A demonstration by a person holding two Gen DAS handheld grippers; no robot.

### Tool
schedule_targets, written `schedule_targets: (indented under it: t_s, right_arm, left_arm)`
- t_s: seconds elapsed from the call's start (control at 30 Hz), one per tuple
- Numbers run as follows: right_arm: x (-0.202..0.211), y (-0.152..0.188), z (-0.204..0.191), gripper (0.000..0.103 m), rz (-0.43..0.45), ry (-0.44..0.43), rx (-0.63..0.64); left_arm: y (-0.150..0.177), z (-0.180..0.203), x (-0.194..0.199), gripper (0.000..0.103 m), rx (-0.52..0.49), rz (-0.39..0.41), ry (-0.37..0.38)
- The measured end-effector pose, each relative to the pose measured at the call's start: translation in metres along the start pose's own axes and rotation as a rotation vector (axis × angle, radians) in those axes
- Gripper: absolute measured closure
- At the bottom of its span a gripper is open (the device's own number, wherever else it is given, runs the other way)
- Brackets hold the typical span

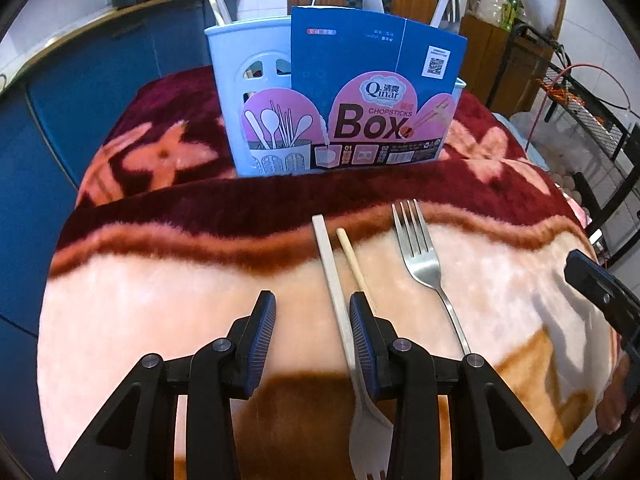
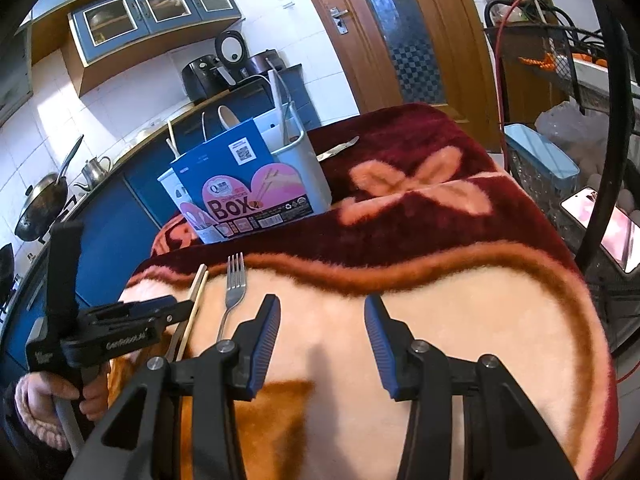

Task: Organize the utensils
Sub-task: 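Grasp the white plastic fork with the left tool while the right tool approaches the silver fork, then grasp the silver fork with the right tool while the left tool holds the plastic fork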

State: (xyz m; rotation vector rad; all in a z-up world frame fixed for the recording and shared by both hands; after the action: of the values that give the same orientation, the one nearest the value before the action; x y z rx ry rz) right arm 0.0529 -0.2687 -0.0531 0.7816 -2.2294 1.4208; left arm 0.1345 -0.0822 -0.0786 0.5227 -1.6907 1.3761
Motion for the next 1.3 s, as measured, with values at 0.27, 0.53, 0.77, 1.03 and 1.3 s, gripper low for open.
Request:
schedule_targets:
  t_s: [0.27,0.53,0.77,1.03,1.3]
  right_arm:
    - [-0.004,0.003,-0.009,0.055,-0.023,0.005,0.028]
    - [-0.012,0.007,-0.027,0.055,-0.078,-0.001,0.072]
    - [-0.031,0.016,-0.054,0.056,-0.184,0.018,0.169]
    - [-0.060,0.024,-0.077,0.074,-0.367,0.033,0.229]
    - [-0.081,0.026,-0.088,0.081,-0.501,0.103,0.282]
  left_arm:
    - [-0.008,0.000,-0.004,0.091,0.022,-0.014,0.068]
    - [-0.001,-0.009,0.009,0.097,0.129,0.038,0.174]
    - [-0.005,-0.037,0.044,0.097,0.192,0.182,0.162]
    - [-0.010,-0.065,0.072,0.097,0.190,0.310,0.098]
    - [-0.006,-0.075,0.076,0.097,0.195,0.347,0.107]
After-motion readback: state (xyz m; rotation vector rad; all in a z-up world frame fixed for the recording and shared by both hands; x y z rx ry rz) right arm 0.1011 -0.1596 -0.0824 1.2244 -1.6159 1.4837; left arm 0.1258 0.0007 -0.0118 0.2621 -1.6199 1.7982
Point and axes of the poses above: each gripper's, at about its wrist camera, not at the fingertips, and x roughly against the way its jaws point, z to its right, y to its underside, the point moved 8 cm from there along -x, roughly the way its jaws point, and after that the axes turned 5 degrees about -x, right-handed, at the moved point
